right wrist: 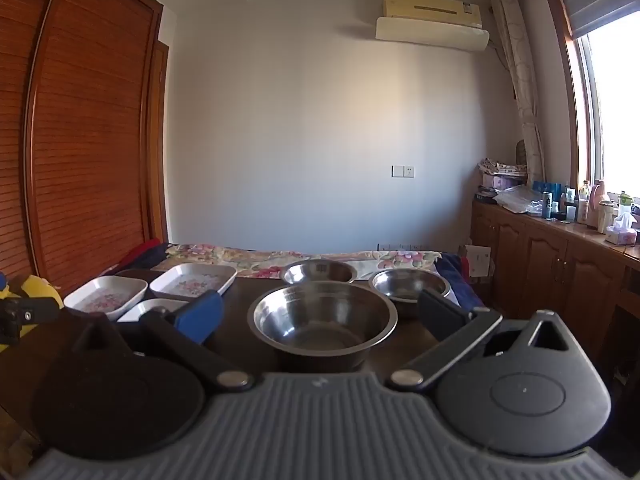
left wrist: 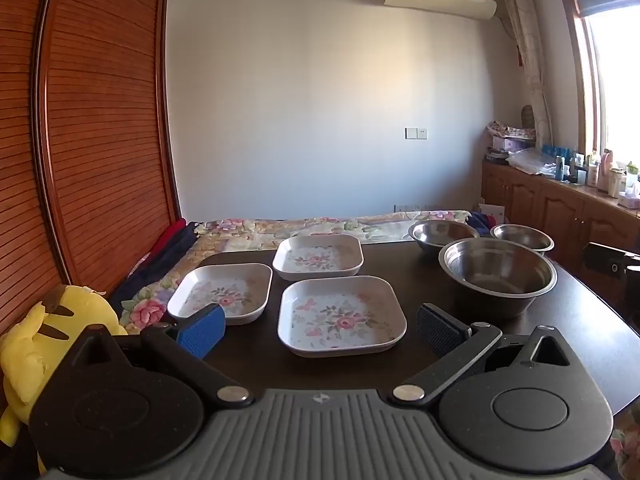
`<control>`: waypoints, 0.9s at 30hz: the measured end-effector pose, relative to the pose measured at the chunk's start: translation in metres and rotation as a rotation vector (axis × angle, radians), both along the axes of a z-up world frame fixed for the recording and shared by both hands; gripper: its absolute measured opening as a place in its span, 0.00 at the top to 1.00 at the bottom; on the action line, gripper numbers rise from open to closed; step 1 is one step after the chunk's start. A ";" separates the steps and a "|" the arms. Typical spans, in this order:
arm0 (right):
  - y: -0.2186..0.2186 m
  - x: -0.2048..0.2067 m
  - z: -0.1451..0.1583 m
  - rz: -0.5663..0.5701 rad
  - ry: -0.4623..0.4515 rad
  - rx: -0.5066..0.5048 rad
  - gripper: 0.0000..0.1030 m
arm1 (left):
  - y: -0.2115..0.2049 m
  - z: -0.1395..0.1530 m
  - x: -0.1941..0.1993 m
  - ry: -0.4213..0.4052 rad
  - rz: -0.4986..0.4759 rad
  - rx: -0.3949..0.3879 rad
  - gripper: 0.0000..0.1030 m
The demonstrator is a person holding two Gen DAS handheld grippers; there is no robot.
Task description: Organize plates and bowls
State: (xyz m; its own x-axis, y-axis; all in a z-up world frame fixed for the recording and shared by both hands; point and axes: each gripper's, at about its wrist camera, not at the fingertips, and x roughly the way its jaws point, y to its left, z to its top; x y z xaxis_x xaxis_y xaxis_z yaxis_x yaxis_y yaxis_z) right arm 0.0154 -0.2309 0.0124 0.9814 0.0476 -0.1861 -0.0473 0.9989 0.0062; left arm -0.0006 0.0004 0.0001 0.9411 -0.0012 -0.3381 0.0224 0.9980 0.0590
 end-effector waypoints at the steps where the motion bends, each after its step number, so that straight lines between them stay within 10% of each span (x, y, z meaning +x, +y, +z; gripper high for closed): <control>1: 0.000 -0.001 0.000 0.000 -0.005 -0.001 0.00 | 0.000 0.000 0.000 -0.001 0.000 -0.002 0.00; 27: -0.004 -0.001 -0.002 -0.004 0.008 0.007 0.00 | -0.001 -0.001 0.000 0.008 -0.002 0.015 0.00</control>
